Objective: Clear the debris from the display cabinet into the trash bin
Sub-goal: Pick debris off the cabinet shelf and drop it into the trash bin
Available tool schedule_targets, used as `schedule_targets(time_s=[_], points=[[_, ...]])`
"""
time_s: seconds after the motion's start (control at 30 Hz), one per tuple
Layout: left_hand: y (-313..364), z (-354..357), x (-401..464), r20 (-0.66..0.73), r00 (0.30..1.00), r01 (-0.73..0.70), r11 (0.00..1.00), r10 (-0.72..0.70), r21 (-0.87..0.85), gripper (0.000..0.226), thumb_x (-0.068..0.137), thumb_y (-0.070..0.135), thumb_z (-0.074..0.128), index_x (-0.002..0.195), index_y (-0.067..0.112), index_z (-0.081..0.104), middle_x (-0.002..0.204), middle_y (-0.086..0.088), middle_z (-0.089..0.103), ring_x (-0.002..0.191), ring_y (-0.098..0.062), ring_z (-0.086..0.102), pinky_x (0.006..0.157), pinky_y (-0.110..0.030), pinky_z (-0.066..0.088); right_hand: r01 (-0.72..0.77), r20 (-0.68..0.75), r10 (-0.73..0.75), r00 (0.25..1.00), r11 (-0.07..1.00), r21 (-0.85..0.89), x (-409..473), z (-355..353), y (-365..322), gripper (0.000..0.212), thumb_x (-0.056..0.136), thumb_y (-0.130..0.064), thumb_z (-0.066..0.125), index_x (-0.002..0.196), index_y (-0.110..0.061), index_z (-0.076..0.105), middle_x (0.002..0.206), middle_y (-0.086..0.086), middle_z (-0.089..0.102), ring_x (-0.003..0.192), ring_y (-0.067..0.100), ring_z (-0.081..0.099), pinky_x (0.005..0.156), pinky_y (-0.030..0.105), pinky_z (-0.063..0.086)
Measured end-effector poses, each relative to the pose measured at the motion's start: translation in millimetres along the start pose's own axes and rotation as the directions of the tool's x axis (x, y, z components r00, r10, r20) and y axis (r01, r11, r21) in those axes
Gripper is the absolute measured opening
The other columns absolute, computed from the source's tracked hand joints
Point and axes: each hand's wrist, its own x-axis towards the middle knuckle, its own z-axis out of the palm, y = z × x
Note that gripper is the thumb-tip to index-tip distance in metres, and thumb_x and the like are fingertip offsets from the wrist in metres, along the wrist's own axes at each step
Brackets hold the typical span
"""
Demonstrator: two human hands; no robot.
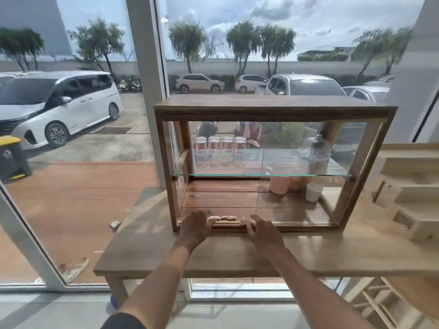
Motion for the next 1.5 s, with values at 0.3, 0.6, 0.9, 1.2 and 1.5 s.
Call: schedule_targets(time_s=[0.3, 0.6, 0.9, 1.2, 1.5], points=[[-6, 10, 18, 0.088, 0.996, 0.008, 0.998, -0.014, 0.067, 0.022, 0.093, 0.035, 0.062, 0.107, 0.022, 0.072, 0.106, -0.004, 0.073, 0.098, -0.023, 0.068, 0.084, -0.036, 0.054, -0.009, -0.022, 0.008, 1.000, 0.999, -0.040, 20, 8, -7, 0.030, 0.099, -0.048, 0.055, 0.116, -0.027, 0.068, 0.112, 0.014, 0.070, 0.106, 0.034, 0.067, 0.088, 0.041, 0.054], [-22, -2, 26, -0.006, 0.999, 0.038, 0.996, -0.038, 0.075, 0.018, 0.090, 0.035, 0.067, 0.099, 0.021, 0.073, 0.097, -0.003, 0.074, 0.087, -0.019, 0.068, 0.072, -0.030, 0.051, 0.040, 0.021, -0.041, 0.999, 0.998, 0.058, 40, 22, -30, 0.019, 0.094, -0.043, 0.065, 0.106, -0.031, 0.071, 0.105, 0.013, 0.074, 0.099, 0.035, 0.070, 0.084, 0.040, 0.054], [-36, -7, 31, 0.077, 0.977, 0.189, 0.975, -0.199, 0.119, 0.031, 0.091, 0.038, 0.063, 0.106, 0.011, 0.066, 0.104, -0.009, 0.071, 0.096, -0.028, 0.067, 0.073, -0.034, 0.048, 0.029, 0.150, -0.042, 0.988, 0.996, 0.090, 59, 25, -35, 0.046, 0.094, -0.039, 0.063, 0.138, -0.031, 0.053, 0.112, 0.015, 0.071, 0.080, 0.031, 0.072, 0.075, 0.043, 0.062], [-35, -2, 31, 0.035, 0.975, 0.215, 0.973, -0.218, 0.090, 0.016, 0.090, 0.026, 0.065, 0.098, 0.015, 0.074, 0.098, -0.006, 0.075, 0.092, -0.024, 0.070, 0.079, -0.033, 0.055, -0.031, 0.122, 0.007, 0.993, 0.981, 0.191, 59, 27, -32, 0.013, 0.090, -0.042, 0.068, 0.089, -0.029, 0.070, 0.062, 0.002, 0.068, 0.036, 0.012, 0.061, 0.039, 0.024, 0.046], [-43, -8, 19, 0.000, 0.977, 0.211, 0.967, -0.213, 0.144, 0.024, 0.096, 0.028, 0.056, 0.106, 0.008, 0.066, 0.102, -0.016, 0.071, 0.099, -0.035, 0.066, 0.080, -0.038, 0.052, 0.003, 0.059, -0.013, 0.998, 0.984, 0.176, 61, 37, -27, 0.014, 0.089, -0.046, 0.068, 0.093, -0.033, 0.071, 0.083, 0.010, 0.073, 0.058, 0.021, 0.061, 0.069, 0.042, 0.062]])
